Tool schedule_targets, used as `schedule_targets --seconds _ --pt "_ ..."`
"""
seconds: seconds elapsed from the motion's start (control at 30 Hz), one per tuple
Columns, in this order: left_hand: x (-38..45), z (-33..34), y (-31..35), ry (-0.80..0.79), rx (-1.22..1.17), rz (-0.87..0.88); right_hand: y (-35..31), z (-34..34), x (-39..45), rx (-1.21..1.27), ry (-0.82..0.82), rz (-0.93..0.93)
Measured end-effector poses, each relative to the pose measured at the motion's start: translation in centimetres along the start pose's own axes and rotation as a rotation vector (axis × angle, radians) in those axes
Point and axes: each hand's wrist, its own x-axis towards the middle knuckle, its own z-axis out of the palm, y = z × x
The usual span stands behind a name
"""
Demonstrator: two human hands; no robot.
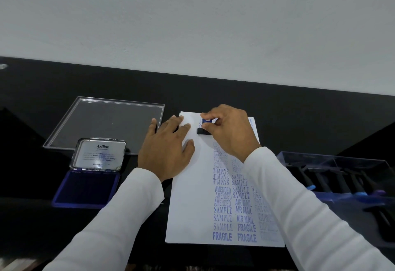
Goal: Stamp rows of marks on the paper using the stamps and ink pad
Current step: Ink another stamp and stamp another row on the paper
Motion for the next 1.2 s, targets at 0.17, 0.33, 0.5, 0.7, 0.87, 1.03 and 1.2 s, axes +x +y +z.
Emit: schedule_targets --seconds 0.17,0.33,0.5,0.7,0.87,1.03,1.2 --pt "-0.04 -0.09 0.01 -0.006 -0.007 -0.003 -0.35 0.0 -0.05 -0.021 -0.013 0.034" --pt "-0.07 -0.13 0.02 -0.014 -0.002 -0.004 -0.4 -0.07 -0.07 -0.037 -0.02 0.038" --pt "-0.07 -0.06 0.01 -0.004 -0.003 0.0 -0.48 -0.31 -0.04 -0.029 -0.028 0.031" --pt "-0.03 -0.01 0.03 -0.005 0.006 -0.005 -0.44 -0.25 0.08 -0.027 -0.022 0.026" --pt "-0.02 0.08 0.0 -0.003 0.017 -0.003 -0.49 -0.21 0.12 -0.029 -0.018 0.024" --pt "-0.05 0.09 -0.03 -0.001 0.013 -0.006 -0.58 -0.29 0.13 -0.031 -0.019 0.033" --pt "-0.06 0.05 -0.03 0.002 0.003 -0.005 -0.48 0.01 0.03 -0.033 -0.018 0.031"
